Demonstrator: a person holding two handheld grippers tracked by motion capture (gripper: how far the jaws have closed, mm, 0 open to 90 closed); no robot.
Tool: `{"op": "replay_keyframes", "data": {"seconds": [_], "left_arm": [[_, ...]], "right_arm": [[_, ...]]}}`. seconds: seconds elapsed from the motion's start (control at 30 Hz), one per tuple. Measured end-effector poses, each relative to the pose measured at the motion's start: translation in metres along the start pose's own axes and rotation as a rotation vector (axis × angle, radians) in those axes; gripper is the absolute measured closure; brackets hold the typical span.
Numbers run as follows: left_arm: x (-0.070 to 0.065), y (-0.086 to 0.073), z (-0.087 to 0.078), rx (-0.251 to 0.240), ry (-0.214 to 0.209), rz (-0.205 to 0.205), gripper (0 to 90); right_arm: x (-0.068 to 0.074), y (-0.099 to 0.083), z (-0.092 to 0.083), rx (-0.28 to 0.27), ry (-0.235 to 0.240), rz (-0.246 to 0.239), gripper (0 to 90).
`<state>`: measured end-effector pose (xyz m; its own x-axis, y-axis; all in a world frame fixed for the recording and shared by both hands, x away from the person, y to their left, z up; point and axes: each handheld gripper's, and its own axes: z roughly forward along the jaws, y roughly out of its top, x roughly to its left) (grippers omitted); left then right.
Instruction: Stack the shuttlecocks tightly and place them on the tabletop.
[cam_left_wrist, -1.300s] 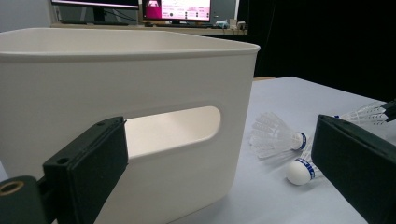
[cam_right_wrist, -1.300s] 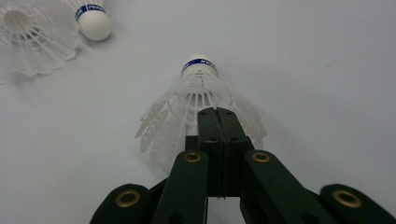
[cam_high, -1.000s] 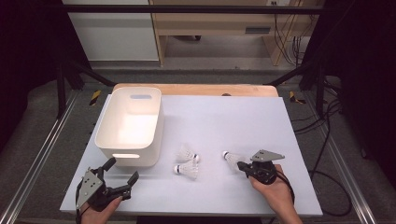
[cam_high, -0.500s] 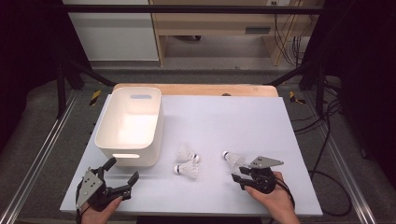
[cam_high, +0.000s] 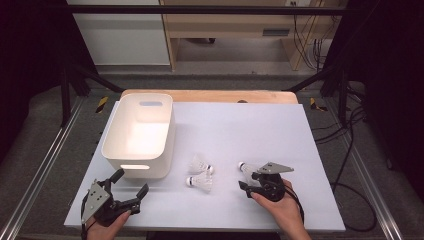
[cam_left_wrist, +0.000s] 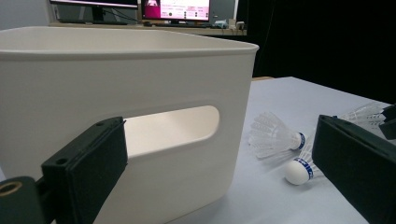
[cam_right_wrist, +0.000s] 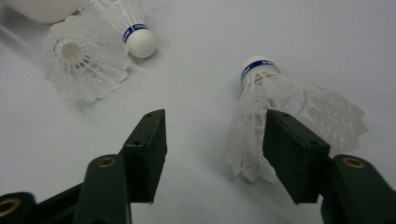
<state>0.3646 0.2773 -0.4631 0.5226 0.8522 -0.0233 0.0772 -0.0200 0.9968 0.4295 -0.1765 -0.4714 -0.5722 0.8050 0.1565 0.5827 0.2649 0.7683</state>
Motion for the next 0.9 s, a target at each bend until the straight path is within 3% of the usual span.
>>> {"op": "replay_keyframes", "data": {"seconds": [0.4, 0.53, 0.9], "left_arm": [[0.000, 0.000, 0.000, 0.000, -0.001, 0.005, 3.5], [0.000, 0.000, 0.000, 0.000, 0.000, 0.002, 3.4], [-0.001, 0.000, 0.001, 0.009, -0.005, 0.002, 3.4]], "right_arm": [[-0.013, 0.001, 0.003, -0.021, -0.035, 0.004, 88.0], [-0.014, 0.001, -0.003, -0.027, -0.024, -0.001, 89.7], [0.004, 0.005, -0.006, -0.022, 0.108, -0.104, 90.0]]}}
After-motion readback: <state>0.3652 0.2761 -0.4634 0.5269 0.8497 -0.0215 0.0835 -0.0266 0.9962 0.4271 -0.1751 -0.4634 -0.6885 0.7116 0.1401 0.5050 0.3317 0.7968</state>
